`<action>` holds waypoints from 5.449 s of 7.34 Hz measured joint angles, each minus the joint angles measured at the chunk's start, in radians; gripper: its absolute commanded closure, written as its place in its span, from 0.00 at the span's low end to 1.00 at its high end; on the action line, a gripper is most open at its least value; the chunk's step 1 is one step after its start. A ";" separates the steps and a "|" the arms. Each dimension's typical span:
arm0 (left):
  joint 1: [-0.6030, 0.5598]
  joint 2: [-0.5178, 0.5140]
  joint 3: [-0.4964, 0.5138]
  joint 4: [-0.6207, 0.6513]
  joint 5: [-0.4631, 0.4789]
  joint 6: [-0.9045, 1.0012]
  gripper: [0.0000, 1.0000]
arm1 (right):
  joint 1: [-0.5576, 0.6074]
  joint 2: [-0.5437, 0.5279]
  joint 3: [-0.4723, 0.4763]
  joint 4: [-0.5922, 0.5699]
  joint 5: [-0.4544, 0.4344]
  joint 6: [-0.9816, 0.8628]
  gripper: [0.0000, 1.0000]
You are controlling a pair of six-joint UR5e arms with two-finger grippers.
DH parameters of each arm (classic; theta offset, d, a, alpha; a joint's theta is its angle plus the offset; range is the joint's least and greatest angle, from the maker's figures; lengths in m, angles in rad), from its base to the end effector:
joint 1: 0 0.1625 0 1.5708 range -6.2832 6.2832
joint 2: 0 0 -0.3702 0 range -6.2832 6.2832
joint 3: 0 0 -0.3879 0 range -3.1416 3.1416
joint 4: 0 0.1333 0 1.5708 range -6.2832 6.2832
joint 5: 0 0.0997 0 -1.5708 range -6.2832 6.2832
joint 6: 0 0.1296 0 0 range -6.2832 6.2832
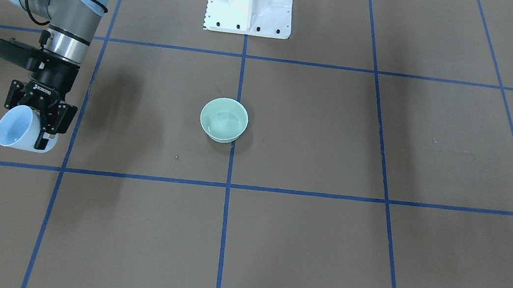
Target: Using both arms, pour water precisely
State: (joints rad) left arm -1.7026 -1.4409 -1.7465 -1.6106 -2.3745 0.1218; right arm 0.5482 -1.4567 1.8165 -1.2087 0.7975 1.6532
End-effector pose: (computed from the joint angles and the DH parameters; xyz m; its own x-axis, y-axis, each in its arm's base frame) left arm -0.0983 -0.4374 0.5929 0.7069 0.0900 -0.7016 0.0454 0.9840 0.1720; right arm -0.3454 -0.4731 0.3974 0.5753 0.4203 0.7017 -0.8170 0.3367 0.4681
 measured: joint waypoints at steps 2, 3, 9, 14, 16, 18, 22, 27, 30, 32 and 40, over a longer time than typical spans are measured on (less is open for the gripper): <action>0.000 0.000 -0.002 0.000 0.000 0.000 0.00 | -0.001 -0.100 -0.019 0.000 -0.043 0.084 1.00; 0.001 0.000 -0.002 0.000 0.000 -0.001 0.00 | -0.001 -0.122 -0.060 0.000 -0.063 0.108 1.00; 0.001 -0.006 -0.005 0.000 0.001 -0.014 0.00 | -0.003 -0.137 -0.303 0.001 -0.105 0.126 0.00; 0.002 -0.013 -0.010 0.000 0.001 -0.023 0.00 | -0.005 -0.135 -0.308 0.001 -0.101 0.116 0.00; 0.002 -0.015 -0.011 0.000 0.000 -0.024 0.00 | -0.006 -0.130 -0.299 0.001 -0.101 0.114 0.00; 0.001 -0.016 -0.011 0.001 0.000 -0.025 0.00 | -0.016 -0.137 -0.296 0.001 -0.105 0.125 0.00; 0.003 -0.016 -0.011 0.001 0.000 -0.030 0.00 | -0.042 -0.184 -0.276 0.004 -0.110 0.154 0.00; 0.003 -0.018 -0.011 0.002 0.000 -0.030 0.00 | -0.112 -0.234 -0.209 0.003 -0.119 0.205 0.00; 0.003 -0.018 -0.011 0.002 0.000 -0.030 0.00 | -0.157 -0.290 -0.128 0.003 -0.121 0.227 0.00; 0.003 -0.018 -0.011 0.001 0.000 -0.030 0.00 | -0.195 -0.321 -0.053 0.003 -0.120 0.235 0.00; 0.002 -0.015 -0.012 0.000 0.000 -0.030 0.00 | -0.209 -0.162 0.120 -0.004 -0.006 0.040 0.00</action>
State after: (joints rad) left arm -1.7011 -1.4558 -1.7589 -1.6107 -2.3749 0.0920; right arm 0.3390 -1.6191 1.9366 -1.2128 0.7917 1.6931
